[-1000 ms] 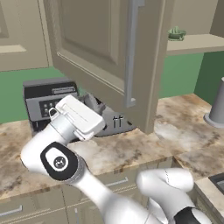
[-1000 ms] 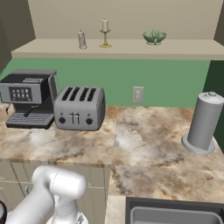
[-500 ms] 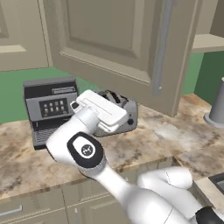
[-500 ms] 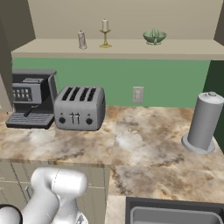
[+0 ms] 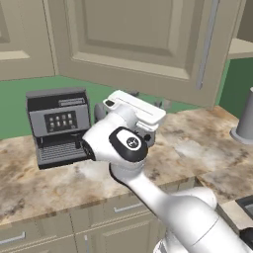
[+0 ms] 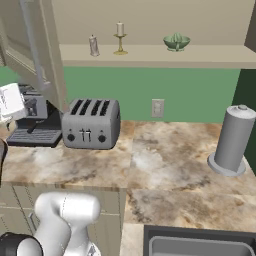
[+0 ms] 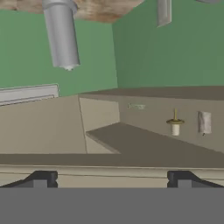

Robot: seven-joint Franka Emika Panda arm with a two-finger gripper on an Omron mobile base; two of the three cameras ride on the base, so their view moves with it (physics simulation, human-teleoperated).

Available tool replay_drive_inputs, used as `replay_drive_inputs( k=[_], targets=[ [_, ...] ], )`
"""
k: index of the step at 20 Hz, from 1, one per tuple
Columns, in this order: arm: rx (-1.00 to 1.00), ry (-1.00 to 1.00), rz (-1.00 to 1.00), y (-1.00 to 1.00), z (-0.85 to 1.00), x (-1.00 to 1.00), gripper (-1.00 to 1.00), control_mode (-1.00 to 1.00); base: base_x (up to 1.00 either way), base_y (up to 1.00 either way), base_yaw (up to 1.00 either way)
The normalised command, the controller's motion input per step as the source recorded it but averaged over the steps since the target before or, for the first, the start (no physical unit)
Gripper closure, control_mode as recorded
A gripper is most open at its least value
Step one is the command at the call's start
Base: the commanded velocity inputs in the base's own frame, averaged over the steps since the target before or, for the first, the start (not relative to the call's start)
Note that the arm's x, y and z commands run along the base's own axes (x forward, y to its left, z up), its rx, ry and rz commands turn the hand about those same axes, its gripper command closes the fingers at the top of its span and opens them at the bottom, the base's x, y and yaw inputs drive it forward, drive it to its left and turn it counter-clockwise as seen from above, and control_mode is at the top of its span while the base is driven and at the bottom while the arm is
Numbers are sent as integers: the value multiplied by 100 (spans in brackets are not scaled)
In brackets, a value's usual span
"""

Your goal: Pick the candle and candle from the dining table and place them in the open cabinet. Close the cabinet after placing the objects.

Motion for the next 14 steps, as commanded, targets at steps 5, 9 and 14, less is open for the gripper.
replay_drive_inputs(
  k=[5, 9, 14],
  targets=[
    [7, 0, 8, -45, 26, 29, -100, -100, 0, 0, 0],
    [5, 1, 6, -38, 28, 34, -100, -100, 0, 0, 0],
    [4, 4, 6, -34, 22, 43, -100, -100, 0, 0, 0]
  ],
)
